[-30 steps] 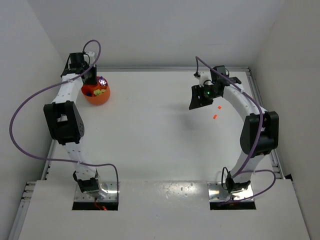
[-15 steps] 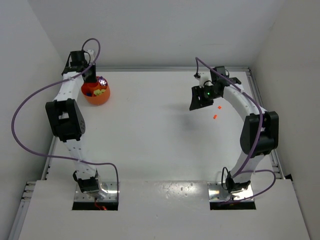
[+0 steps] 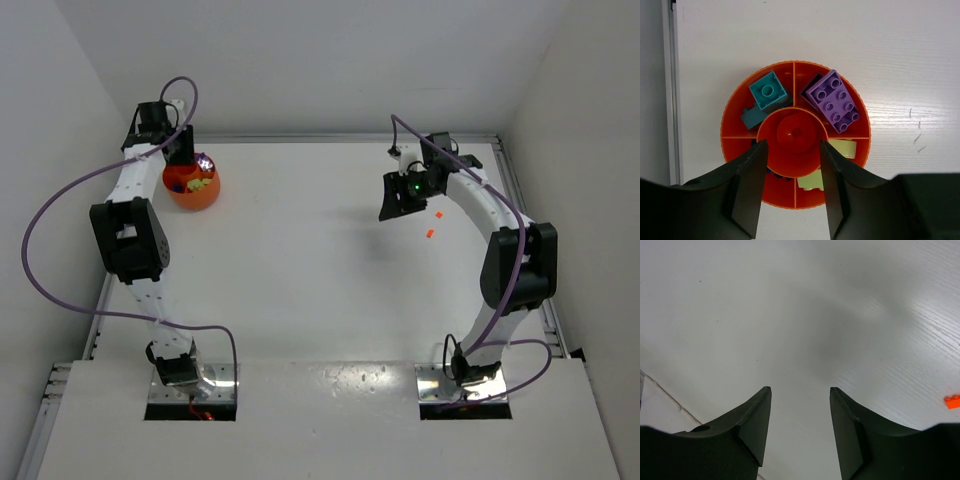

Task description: Sort the legos into containers by color

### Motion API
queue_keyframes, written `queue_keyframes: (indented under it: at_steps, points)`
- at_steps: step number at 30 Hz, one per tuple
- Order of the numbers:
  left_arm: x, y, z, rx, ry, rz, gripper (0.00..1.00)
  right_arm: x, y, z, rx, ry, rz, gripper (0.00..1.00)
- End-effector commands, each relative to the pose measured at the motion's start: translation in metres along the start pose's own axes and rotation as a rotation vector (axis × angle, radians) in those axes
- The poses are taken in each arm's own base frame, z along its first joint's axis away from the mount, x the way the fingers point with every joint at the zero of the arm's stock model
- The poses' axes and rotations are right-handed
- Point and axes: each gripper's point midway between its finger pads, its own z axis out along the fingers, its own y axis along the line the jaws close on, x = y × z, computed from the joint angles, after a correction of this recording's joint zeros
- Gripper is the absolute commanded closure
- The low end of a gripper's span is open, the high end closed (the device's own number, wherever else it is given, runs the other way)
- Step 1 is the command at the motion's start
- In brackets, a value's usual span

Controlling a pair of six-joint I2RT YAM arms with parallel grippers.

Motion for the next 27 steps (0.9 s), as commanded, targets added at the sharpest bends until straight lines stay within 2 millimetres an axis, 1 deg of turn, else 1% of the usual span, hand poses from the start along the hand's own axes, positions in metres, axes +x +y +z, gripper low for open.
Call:
queue_keyframes:
  at_steps: [1, 3, 4, 5, 6, 7, 8, 9, 10, 11, 12, 13, 15, 16, 17, 18, 19, 20, 21, 22, 23, 24, 25, 26, 27]
  points:
    - [-0.012, 0.010, -0.010, -0.013, -0.038, -0.005, 0.49, -0.011, 0.008, -0.011, -0.006, -0.047, -0.048, 0.49]
    - [-0.013, 0.006, -0.014, 0.008, -0.043, -0.004, 0.49, -0.007, 0.008, -0.010, -0.007, -0.039, -0.044, 0.49]
    - [-0.019, 0.009, -0.022, 0.009, -0.062, -0.008, 0.49, -0.007, 0.002, -0.010, 0.028, -0.035, -0.043, 0.49]
    - [-0.024, 0.004, -0.025, 0.039, -0.084, -0.006, 0.49, -0.008, -0.001, -0.014, 0.052, -0.042, -0.047, 0.49]
    - [-0.028, 0.004, -0.032, 0.058, -0.104, -0.022, 0.49, -0.009, -0.006, -0.015, 0.084, -0.051, -0.053, 0.49]
    - [-0.029, -0.002, -0.036, 0.084, -0.116, -0.019, 0.49, -0.006, -0.021, -0.015, 0.163, -0.044, -0.051, 0.49]
    - [-0.040, -0.006, -0.055, 0.128, -0.156, -0.028, 0.49, -0.004, -0.032, -0.016, 0.209, -0.043, -0.041, 0.49]
    - [-0.046, -0.013, -0.065, 0.166, -0.184, -0.020, 0.49, 0.002, -0.043, -0.016, 0.247, -0.032, -0.028, 0.50]
    - [-0.043, -0.021, -0.071, 0.204, -0.189, -0.017, 0.49, 0.005, -0.062, -0.020, 0.340, -0.015, -0.015, 0.50]
    - [-0.042, -0.028, -0.080, 0.237, -0.198, -0.012, 0.47, 0.009, -0.072, -0.020, 0.385, 0.003, -0.020, 0.50]
    - [-0.056, -0.037, -0.106, 0.284, -0.269, 0.010, 0.47, 0.020, -0.080, -0.017, 0.419, 0.037, -0.010, 0.50]
    - [-0.043, -0.049, -0.108, 0.317, -0.253, 0.015, 0.46, 0.024, -0.096, -0.015, 0.482, 0.048, 0.000, 0.50]
    - [-0.040, -0.063, -0.124, 0.342, -0.271, 0.068, 0.44, 0.035, -0.113, -0.012, 0.536, 0.077, 0.029, 0.50]
    - [-0.037, -0.076, -0.138, 0.354, -0.285, 0.101, 0.44, 0.039, -0.119, -0.008, 0.540, 0.085, 0.052, 0.51]
    - [-0.035, -0.082, -0.145, 0.352, -0.292, 0.121, 0.43, 0.043, -0.125, -0.007, 0.552, 0.091, 0.082, 0.51]
    - [-0.033, -0.082, -0.151, 0.323, -0.300, 0.138, 0.43, 0.046, -0.126, -0.003, 0.551, 0.102, 0.095, 0.54]
    - [-0.023, -0.091, -0.155, 0.329, -0.287, 0.148, 0.43, 0.049, -0.128, 0.000, 0.549, 0.115, 0.099, 0.56]
    - [-0.027, -0.092, -0.174, 0.317, -0.326, 0.168, 0.43, 0.051, -0.131, -0.001, 0.553, 0.121, 0.126, 0.58]
    - [-0.025, -0.092, -0.180, 0.293, -0.333, 0.171, 0.43, 0.054, -0.133, 0.001, 0.562, 0.127, 0.143, 0.60]
    - [-0.016, -0.097, -0.182, 0.295, -0.323, 0.177, 0.43, 0.054, -0.135, 0.000, 0.581, 0.126, 0.156, 0.60]
    - [-0.021, -0.095, -0.195, 0.278, -0.360, 0.189, 0.43, 0.057, -0.137, 0.000, 0.587, 0.118, 0.191, 0.60]
    - [-0.019, -0.099, -0.199, 0.287, -0.366, 0.196, 0.43, 0.057, -0.137, 0.001, 0.588, 0.114, 0.203, 0.60]
    - [-0.021, -0.096, -0.203, 0.272, -0.375, 0.195, 0.43, 0.062, -0.136, 0.002, 0.587, 0.121, 0.216, 0.58]
    - [-0.016, -0.101, -0.200, 0.282, -0.363, 0.199, 0.42, 0.059, -0.137, 0.003, 0.589, 0.108, 0.223, 0.58]
    - [-0.018, -0.100, -0.205, 0.274, -0.373, 0.188, 0.41, 0.063, -0.138, 0.003, 0.598, 0.115, 0.235, 0.57]
